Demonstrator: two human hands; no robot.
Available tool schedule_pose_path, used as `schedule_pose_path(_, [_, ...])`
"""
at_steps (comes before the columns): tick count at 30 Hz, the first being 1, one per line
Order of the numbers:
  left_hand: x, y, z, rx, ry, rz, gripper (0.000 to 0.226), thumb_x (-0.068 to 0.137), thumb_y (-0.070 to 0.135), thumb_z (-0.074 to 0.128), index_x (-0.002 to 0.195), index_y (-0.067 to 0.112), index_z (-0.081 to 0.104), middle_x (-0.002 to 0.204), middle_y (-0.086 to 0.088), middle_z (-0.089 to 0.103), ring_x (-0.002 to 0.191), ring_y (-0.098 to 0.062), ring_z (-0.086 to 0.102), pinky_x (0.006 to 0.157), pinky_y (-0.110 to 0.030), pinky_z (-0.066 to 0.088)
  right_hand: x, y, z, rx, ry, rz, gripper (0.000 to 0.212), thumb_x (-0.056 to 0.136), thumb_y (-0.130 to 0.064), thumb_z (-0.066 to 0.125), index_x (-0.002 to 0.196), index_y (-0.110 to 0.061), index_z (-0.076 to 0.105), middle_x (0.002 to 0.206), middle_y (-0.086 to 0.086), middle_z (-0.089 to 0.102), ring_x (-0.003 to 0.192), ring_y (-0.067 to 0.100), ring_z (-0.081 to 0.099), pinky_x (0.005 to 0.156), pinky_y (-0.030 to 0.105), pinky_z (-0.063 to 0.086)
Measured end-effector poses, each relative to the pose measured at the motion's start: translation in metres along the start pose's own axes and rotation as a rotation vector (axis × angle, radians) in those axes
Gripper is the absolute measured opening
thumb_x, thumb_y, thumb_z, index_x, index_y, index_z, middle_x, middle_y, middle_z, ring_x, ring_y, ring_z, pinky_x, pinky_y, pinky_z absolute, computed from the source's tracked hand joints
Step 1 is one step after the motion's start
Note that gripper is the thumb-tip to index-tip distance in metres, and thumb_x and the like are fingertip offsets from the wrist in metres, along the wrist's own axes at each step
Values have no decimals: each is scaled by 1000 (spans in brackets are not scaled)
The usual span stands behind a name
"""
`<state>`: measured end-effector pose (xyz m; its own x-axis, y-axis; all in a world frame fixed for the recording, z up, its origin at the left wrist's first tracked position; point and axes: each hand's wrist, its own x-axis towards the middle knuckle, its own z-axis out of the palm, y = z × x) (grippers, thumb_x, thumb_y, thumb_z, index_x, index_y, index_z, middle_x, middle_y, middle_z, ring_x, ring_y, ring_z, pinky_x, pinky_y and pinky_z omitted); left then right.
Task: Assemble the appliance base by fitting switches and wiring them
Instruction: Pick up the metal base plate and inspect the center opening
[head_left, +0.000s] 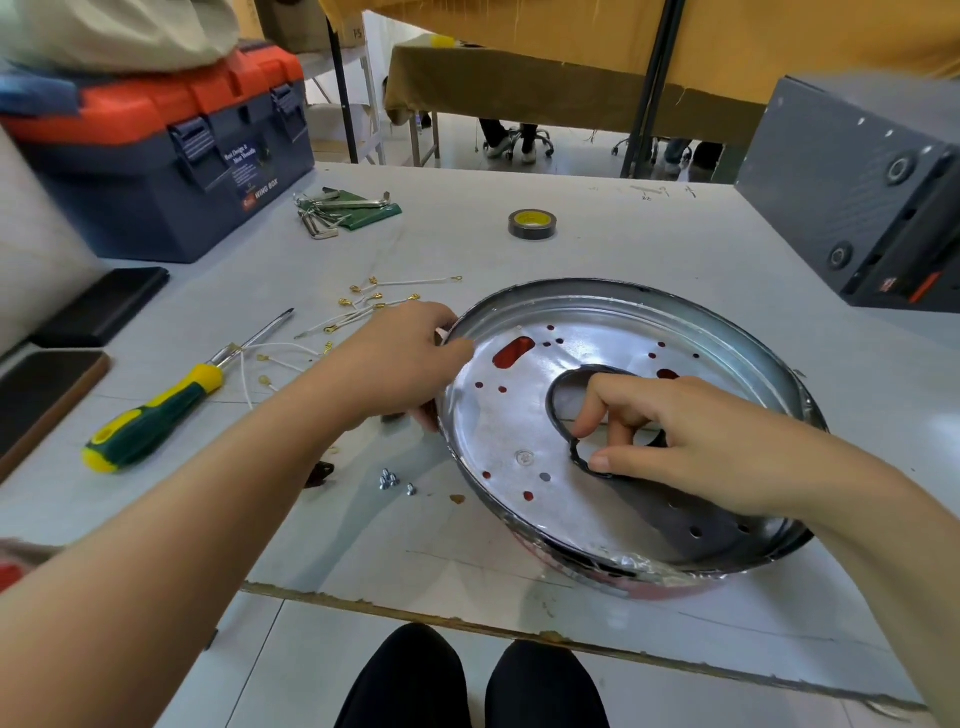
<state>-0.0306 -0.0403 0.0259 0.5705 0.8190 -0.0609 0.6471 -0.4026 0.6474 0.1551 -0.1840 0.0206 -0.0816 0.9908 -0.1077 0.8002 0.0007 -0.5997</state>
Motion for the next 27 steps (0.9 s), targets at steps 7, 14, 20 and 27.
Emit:
schedule_pose_path(7, [-24,-32,-39,87,111,224,7,87,29,63,82,30,67,69,16,65,59,0,59,52,-11,46,0,-11,-1,-127,55,-23,9,87,-29,63,88,-36,58,75,-16,62,76,1,54,70,16,42])
schedule_pose_path(14, [-45,-56,-20,392,-277,354,16,84,22,69,99,26,71,84,15,56,72,6,50,64,-3,36,-4,-19,2,-216,195,-74,9,88,-26,61,88,-30,69,79,-23,61,86,-17,47,72,1,33])
schedule_pose_path(20, [-46,-63,-15,330,-208,368,12,84,13,69,92,19,73,78,12,58,66,7,51,62,-2,35,-5,-20,9,-209,304,-50,10,88,-31,58,90,-36,67,90,-22,64,92,-13,48,74,2,34])
schedule_pose_path(27, [-55,-72,-17,89,-57,334,23,80,1,68,93,19,71,76,10,66,72,2,56,64,-5,39,-4,-33,10,-227,362,-90,13,87,-25,59,87,-35,67,89,-25,65,94,-7,50,77,5,35])
